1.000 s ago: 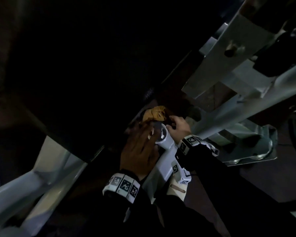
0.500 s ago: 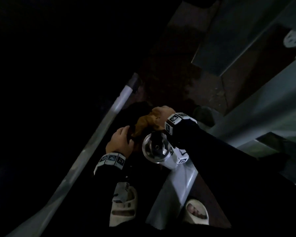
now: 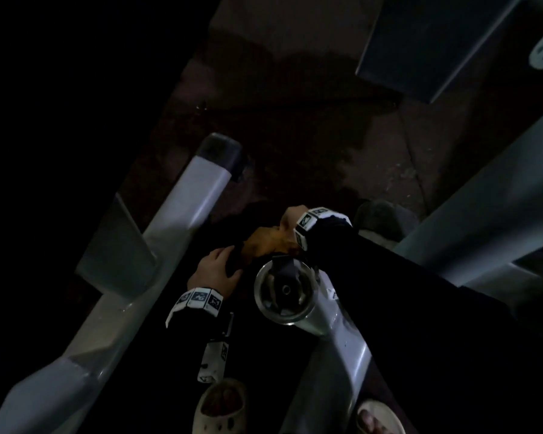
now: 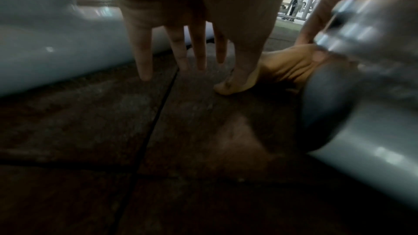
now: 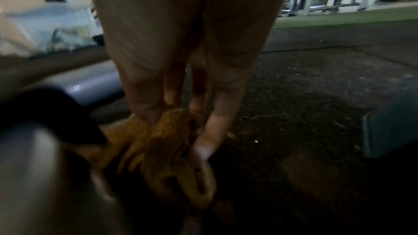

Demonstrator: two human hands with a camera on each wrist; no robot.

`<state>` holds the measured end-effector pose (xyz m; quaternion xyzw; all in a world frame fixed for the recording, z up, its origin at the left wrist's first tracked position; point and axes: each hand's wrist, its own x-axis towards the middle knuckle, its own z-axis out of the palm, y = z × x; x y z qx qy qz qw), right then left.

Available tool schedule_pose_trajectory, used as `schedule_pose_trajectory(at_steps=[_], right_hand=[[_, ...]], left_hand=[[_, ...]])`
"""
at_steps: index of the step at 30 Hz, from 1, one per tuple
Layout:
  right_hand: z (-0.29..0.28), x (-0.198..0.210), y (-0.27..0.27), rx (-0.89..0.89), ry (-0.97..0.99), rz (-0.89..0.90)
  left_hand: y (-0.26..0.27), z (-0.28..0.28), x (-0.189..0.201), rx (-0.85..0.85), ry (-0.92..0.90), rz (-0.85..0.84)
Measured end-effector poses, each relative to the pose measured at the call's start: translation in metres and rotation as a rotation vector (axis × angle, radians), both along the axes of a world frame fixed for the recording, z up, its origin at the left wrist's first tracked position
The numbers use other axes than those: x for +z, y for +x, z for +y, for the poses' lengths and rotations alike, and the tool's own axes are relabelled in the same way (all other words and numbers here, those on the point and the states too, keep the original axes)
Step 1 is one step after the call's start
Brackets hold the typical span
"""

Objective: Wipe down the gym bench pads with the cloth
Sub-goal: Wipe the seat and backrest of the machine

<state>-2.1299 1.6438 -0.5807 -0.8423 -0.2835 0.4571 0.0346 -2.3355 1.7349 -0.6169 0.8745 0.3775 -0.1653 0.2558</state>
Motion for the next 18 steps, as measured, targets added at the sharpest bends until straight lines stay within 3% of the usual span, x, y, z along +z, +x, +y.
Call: schedule_pose_trajectory(at_steps=[7,11,18], right_hand=[[-0.020,0.089,-0.009,-0.054,0.056,-0.004],[-0.047,0.166,-0.021,-0.200,0.130,0.011],[-0.086,0.299,-0.043,-0.510,0.269,0.044]], left_hand=[[-0.001,-0.027,0.098,-0.031,-0.039,0.016],[-0.003,-0.055,0.183,-0.017,-0.046,-0.171],[0.002,-0.084,0.337,-0.207,0.061,-0.186]])
